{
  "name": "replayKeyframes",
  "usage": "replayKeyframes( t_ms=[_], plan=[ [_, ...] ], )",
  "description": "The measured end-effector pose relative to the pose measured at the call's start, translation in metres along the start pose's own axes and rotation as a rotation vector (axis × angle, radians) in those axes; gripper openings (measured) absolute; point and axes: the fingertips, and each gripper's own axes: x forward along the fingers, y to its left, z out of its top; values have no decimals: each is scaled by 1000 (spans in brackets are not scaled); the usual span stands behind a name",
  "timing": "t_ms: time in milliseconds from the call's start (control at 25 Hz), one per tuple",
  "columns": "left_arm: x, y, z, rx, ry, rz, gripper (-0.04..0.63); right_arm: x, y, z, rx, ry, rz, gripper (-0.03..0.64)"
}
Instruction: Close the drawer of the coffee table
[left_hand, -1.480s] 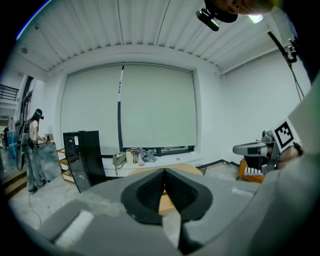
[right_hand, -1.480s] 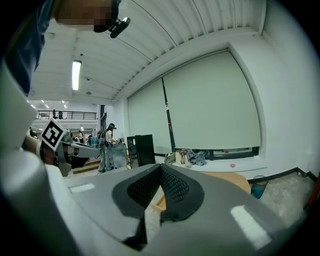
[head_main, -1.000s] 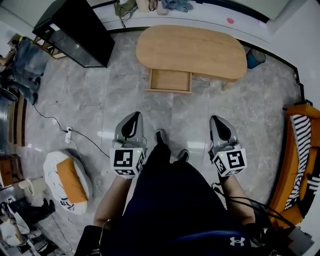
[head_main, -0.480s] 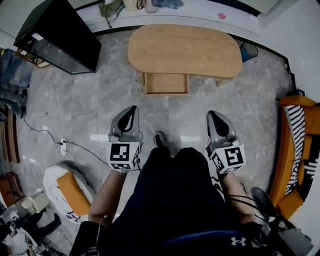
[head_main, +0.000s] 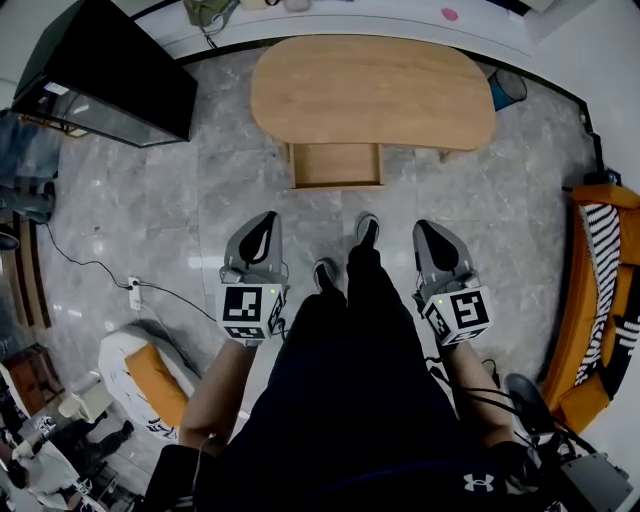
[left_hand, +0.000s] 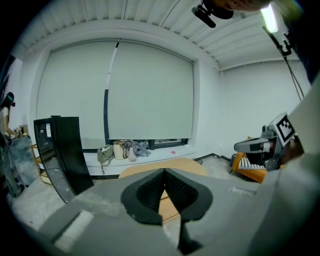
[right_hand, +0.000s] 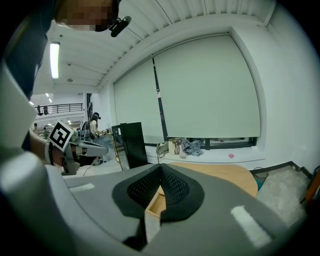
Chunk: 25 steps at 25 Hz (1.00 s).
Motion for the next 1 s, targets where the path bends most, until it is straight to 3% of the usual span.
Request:
replayKeyframes(
  t_ms=[400,600,880,1000],
  plan=[
    [94,6,10,60,114,60,2,94,-63,14,66,22,134,2],
    [138,17,7,102,145,97,2,140,-100,5,44,42,167,2],
    [190,46,-45,87,281,64,3,206,-127,-52,8,176,247,2],
    [204,62,-75,115,318,86,2,226,-133,-80,-14,225,278,2]
  ],
)
